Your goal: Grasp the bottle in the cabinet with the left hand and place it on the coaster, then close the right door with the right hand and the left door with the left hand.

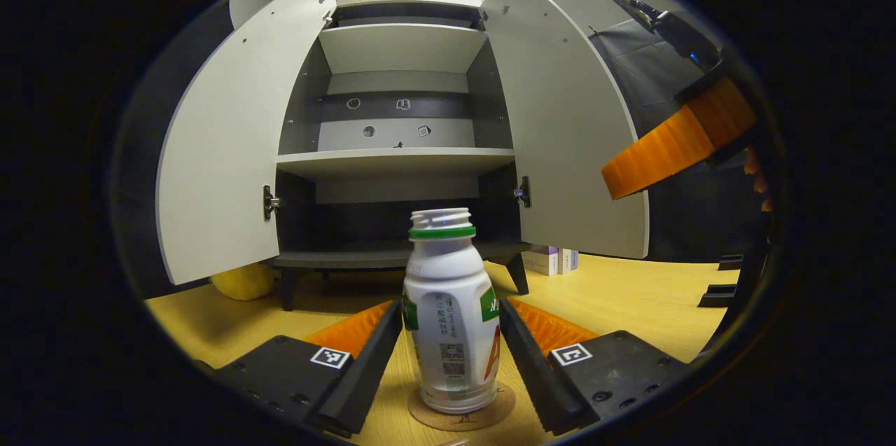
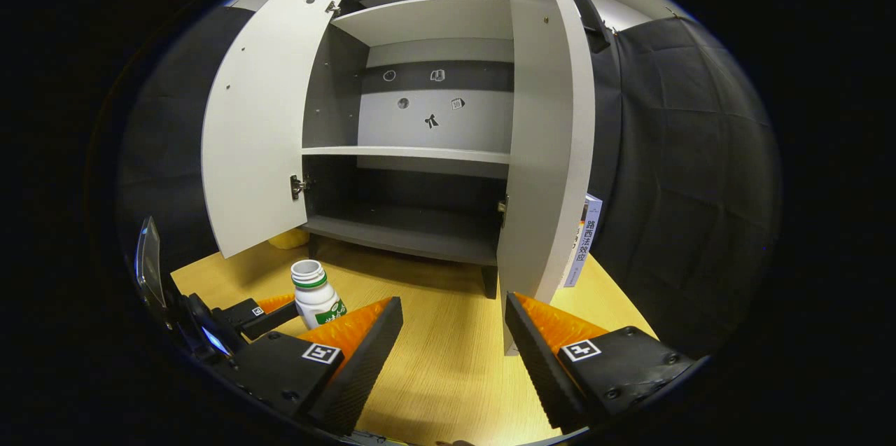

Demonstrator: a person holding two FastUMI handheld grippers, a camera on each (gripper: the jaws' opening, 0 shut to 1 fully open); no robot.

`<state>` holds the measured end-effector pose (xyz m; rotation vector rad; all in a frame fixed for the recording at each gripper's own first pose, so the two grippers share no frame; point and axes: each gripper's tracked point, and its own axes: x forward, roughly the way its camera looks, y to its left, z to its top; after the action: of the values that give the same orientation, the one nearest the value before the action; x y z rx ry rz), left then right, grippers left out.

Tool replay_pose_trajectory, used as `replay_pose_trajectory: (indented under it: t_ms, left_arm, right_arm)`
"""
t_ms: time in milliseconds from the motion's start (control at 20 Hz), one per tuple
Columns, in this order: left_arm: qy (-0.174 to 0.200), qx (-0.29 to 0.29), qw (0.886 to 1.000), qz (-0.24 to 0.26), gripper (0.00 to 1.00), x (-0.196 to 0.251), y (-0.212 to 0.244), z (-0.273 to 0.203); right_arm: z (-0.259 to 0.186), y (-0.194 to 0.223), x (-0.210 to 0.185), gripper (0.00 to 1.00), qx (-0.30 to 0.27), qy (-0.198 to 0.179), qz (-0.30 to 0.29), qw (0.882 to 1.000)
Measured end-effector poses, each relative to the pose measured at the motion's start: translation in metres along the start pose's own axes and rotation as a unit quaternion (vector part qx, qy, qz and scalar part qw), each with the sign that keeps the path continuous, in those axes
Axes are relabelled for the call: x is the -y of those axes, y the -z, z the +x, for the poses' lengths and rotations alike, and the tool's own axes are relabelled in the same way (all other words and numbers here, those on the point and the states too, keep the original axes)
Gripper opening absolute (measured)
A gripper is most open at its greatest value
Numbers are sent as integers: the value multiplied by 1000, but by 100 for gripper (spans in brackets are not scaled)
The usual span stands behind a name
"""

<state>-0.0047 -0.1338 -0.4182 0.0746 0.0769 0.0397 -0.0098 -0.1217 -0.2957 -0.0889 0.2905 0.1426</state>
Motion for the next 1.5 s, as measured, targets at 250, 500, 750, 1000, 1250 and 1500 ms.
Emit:
replay_pose_trajectory:
  t_ms: [250,500,750,1000,1250,1500]
  left_arm:
    - [0,0,1000,22,96,2,-24,1]
    - [-5,19,999,27,96,-6,-87,-1]
    - [33,30,999,-4,96,-7,-165,-9]
    - [85,27,996,-8,96,-6,-239,-34]
    - [121,21,992,-15,96,-15,-298,-71]
    - [95,-3,995,-26,95,-43,-332,-78]
  right_arm:
    - [-10,-13,-5,98,1,-1,0,1000]
    - [-34,-58,2,98,22,10,8,1000]
    - [-75,-132,3,98,69,19,14,997]
    - [-109,-183,40,98,90,81,25,992]
    - [-121,-209,93,98,102,139,48,984]
    - [-91,-232,122,98,115,130,43,984]
